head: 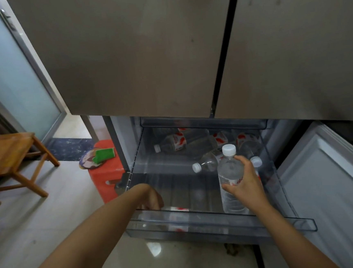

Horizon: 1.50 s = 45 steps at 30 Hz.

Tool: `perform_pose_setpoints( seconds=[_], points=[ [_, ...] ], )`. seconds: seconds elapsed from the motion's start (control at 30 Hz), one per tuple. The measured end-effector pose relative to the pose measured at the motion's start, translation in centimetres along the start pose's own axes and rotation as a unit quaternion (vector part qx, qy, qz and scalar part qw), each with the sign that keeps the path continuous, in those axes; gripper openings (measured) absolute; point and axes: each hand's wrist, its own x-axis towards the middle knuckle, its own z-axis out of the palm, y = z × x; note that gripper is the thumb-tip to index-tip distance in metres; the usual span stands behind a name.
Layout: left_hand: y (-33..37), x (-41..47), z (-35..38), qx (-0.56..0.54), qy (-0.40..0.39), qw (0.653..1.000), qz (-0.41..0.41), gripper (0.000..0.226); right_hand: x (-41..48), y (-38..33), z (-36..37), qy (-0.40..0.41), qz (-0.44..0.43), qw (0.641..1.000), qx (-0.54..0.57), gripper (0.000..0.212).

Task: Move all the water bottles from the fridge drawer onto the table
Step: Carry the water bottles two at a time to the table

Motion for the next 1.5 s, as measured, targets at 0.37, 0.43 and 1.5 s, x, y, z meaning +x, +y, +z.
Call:
perform_pose_setpoints(
  seconds=[0.37, 0.43, 1.5],
  points=[
    [0.8, -8.2, -3.5, -0.002, 0.279, 0.945, 0.168, 0.026, -0.2, -0.2, 0.1, 0.0, -0.002, 1.0, -0.011, 0.078],
    [0.9, -9.8, -3.4, 0.042, 0.339, 0.926, 0.161, 0.03, -0.3, -0.3, 0.0, 0.001, -0.005, 1.0, -0.012, 0.077],
    [2.4, -5.7, 5.5, -0.315, 0.586, 0.741, 0.089, 0.075, -0.6, -0.6, 0.2, 0.002, -0.027, 0.999, -0.038, 0.08]
  ],
)
